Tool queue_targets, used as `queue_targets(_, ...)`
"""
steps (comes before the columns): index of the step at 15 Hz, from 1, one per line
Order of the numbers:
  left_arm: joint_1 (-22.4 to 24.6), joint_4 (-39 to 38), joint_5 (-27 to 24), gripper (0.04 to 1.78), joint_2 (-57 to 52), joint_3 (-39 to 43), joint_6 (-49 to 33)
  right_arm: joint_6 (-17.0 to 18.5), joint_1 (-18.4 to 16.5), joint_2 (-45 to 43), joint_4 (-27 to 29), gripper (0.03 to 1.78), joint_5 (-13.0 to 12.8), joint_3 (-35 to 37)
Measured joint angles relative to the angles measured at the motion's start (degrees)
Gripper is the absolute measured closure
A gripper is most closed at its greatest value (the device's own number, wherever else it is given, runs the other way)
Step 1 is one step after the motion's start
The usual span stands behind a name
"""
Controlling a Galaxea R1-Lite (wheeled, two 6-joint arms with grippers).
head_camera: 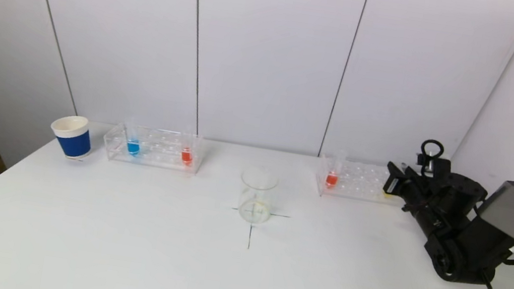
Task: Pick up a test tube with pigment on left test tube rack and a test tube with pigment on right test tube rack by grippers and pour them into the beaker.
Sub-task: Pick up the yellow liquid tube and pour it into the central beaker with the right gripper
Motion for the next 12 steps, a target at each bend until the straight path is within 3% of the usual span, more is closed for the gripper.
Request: queue_targets(12, 0.0, 0.0, 0.0, 0.06, 0.0, 0.0, 0.0, -0.5, 0.0, -5.7, 4.2, 1.35, 0.0, 0.1)
